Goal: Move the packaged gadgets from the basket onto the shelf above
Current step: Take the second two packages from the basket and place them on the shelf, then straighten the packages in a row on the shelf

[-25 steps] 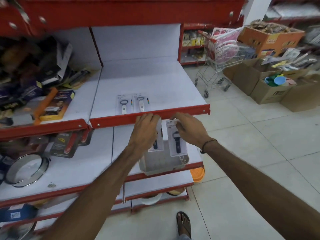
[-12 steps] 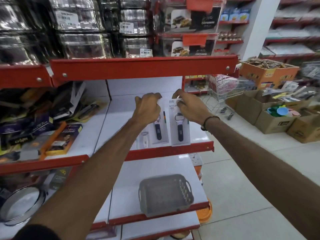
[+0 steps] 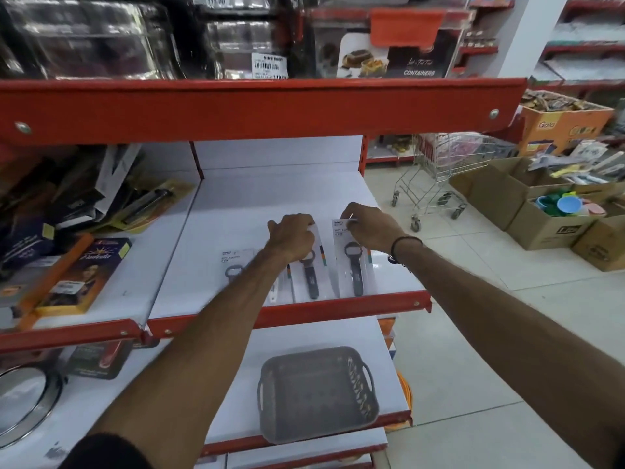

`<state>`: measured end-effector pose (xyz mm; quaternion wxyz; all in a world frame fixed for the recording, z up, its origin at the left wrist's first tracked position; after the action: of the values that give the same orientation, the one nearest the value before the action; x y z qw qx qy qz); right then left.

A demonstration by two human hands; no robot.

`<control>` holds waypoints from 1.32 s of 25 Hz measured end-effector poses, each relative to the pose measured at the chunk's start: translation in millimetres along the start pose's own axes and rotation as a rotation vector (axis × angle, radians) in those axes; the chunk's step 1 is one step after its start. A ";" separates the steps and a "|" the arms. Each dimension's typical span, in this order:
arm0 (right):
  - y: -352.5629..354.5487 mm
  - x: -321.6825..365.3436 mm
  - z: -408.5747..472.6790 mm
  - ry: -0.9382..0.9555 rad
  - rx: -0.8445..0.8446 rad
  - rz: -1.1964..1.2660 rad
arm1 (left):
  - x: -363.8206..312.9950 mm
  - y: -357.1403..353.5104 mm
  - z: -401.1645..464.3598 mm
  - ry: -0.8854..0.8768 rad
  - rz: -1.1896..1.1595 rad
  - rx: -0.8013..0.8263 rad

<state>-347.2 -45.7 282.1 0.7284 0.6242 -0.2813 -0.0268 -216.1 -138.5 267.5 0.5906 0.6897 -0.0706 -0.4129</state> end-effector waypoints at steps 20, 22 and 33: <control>-55.0 103.7 -41.6 0.287 0.338 -0.157 | 105.1 69.4 -77.1 0.080 0.616 0.542; -67.6 112.6 -46.3 0.295 0.412 -0.250 | 109.5 62.1 -85.1 0.061 0.615 0.547; -77.3 118.0 -40.4 0.251 0.385 -0.210 | 125.3 56.2 -80.2 -0.011 0.460 0.433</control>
<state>-206.0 -72.5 252.5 0.6185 0.7756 -0.1221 0.0296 -60.4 -167.6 252.6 0.5075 0.7632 -0.3142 -0.2477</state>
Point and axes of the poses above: each hand's wrist, its own z-axis towards the middle knuckle, its own y-axis out of the back of the hand, x = y × z, the point moved 7 cm from there along z, towards the middle knuckle, and after that the axes turned 2 degrees about y, right-handed, at the moved point
